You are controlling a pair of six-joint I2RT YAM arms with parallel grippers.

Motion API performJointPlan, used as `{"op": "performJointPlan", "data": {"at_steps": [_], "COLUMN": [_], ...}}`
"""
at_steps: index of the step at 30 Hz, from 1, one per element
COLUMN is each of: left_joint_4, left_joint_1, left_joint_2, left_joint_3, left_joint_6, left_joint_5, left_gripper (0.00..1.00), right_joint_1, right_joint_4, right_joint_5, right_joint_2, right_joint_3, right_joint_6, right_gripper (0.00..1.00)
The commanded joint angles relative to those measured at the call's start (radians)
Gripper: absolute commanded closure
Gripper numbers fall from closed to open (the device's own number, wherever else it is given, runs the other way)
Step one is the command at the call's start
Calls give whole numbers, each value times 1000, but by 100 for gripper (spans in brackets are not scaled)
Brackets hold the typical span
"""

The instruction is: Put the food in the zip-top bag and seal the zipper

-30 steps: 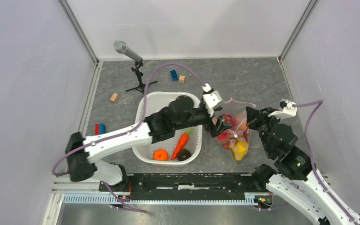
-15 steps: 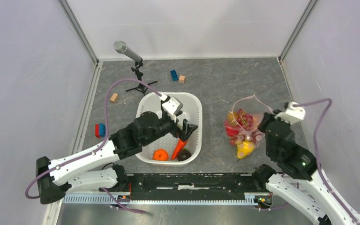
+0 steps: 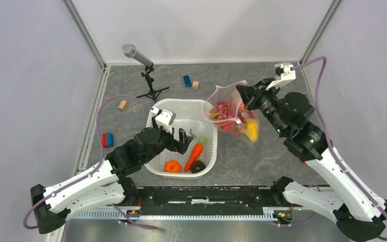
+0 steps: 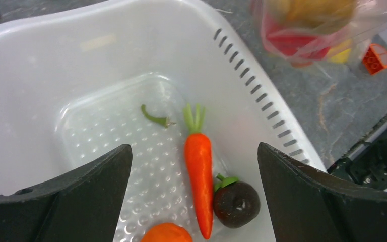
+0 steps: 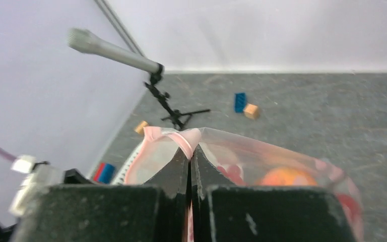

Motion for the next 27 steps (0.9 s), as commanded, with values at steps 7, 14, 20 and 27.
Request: {"op": "performJointPlan", "data": {"at_steps": [7, 14, 20, 27], "left_joint_4": [-78, -83, -68, 114], "left_joint_1": [15, 19, 21, 21], "left_joint_2": [-74, -5, 19, -7], "left_joint_3": [-3, 8, 25, 61], "left_joint_6": [-48, -36, -42, -63], "left_joint_5": [-91, -61, -13, 301], "left_gripper": [0, 0, 0, 0], "right_joint_1": [-2, -19, -19, -19], "right_joint_4": [-9, -22, 20, 79], "right_joint_5": [319, 302, 119, 45], "right_joint_2": [-268, -283, -178, -173], "right_joint_3": [-324, -388, -147, -126], "right_joint_6": [96, 79, -27, 28], "right_gripper": [99, 100, 100, 100]}}
